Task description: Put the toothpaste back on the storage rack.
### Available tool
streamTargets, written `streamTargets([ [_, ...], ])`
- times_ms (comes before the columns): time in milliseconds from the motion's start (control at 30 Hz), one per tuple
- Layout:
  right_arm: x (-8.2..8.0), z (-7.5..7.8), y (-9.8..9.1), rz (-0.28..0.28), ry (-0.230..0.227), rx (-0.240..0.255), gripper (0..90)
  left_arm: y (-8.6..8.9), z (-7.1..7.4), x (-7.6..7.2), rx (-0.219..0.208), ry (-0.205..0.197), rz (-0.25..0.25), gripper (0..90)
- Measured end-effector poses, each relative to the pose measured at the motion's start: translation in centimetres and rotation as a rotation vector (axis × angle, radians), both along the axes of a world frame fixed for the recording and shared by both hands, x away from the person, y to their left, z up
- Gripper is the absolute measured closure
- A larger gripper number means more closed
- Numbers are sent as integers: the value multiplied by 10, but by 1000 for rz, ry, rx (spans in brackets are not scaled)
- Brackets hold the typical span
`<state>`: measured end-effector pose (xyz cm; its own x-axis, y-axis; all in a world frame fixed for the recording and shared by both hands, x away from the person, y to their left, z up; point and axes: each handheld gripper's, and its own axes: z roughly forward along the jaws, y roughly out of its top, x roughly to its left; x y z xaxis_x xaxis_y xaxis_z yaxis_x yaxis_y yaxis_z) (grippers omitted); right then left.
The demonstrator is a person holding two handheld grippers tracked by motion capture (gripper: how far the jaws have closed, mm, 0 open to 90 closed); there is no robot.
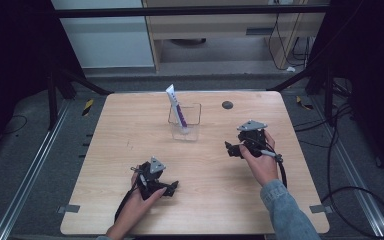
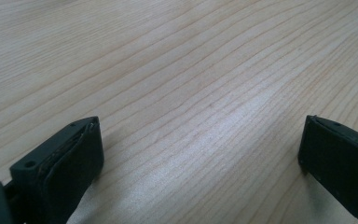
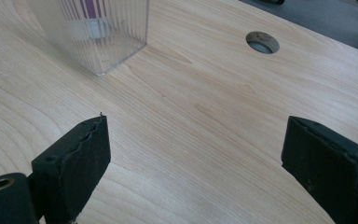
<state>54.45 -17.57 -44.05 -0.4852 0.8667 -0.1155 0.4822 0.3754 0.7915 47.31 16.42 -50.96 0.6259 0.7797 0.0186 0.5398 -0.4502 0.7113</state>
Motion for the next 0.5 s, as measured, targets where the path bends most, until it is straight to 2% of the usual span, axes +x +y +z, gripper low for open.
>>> streamTargets([
  [500, -14, -29, -31, -23, 33, 7, 93, 0, 0, 0, 1, 0, 1, 0],
])
